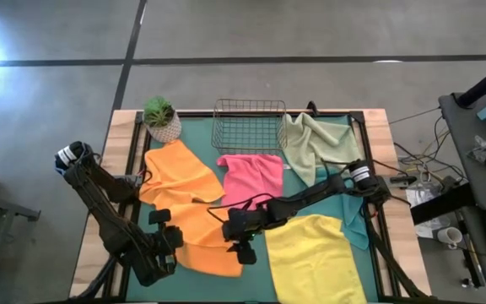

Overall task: Fold microfiber towels
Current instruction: Fold the bottom orange microfiber towel

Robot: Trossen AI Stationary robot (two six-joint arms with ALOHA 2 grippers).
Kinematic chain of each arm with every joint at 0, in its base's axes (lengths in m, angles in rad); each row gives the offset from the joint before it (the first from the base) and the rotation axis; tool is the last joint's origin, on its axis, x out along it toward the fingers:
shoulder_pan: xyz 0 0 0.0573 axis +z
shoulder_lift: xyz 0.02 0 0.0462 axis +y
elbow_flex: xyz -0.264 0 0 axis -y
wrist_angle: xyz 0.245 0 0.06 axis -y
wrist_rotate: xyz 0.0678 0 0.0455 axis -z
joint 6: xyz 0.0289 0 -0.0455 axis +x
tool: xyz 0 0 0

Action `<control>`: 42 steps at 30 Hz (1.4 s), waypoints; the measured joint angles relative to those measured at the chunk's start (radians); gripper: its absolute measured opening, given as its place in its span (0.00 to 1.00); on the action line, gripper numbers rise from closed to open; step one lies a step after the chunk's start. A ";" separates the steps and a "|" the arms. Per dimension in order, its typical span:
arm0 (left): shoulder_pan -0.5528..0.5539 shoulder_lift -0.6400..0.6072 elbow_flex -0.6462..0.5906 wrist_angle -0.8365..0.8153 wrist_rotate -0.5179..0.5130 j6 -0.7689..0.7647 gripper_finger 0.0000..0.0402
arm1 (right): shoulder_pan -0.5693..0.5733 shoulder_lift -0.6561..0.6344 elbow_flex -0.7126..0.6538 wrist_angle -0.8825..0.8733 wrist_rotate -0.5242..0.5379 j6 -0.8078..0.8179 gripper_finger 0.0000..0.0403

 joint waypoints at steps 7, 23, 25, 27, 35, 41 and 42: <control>0.000 -0.002 0.000 -0.003 -0.003 0.024 0.00 | 0.000 -0.002 -0.001 -0.009 -0.013 0.001 0.39; 0.000 -0.005 0.000 -0.003 -0.036 0.042 0.00 | 0.012 0.070 -0.010 -0.003 -0.055 0.085 0.39; 0.000 -0.005 0.002 -0.003 -0.037 0.043 0.00 | 0.016 0.070 -0.010 -0.002 -0.056 0.094 0.38; 0.001 -0.005 0.002 -0.004 -0.037 0.043 0.00 | 0.020 0.069 -0.010 0.000 -0.066 0.105 0.38; 0.001 -0.005 0.002 -0.005 -0.037 0.043 0.00 | 0.020 0.069 -0.010 -0.029 -0.103 0.132 0.21; 0.001 -0.005 0.002 -0.007 -0.037 0.043 0.00 | 0.021 0.066 -0.010 -0.068 -0.103 0.166 0.04; 0.001 -0.005 0.002 -0.007 -0.036 0.043 0.00 | 0.022 0.063 -0.010 -0.075 -0.103 0.170 0.03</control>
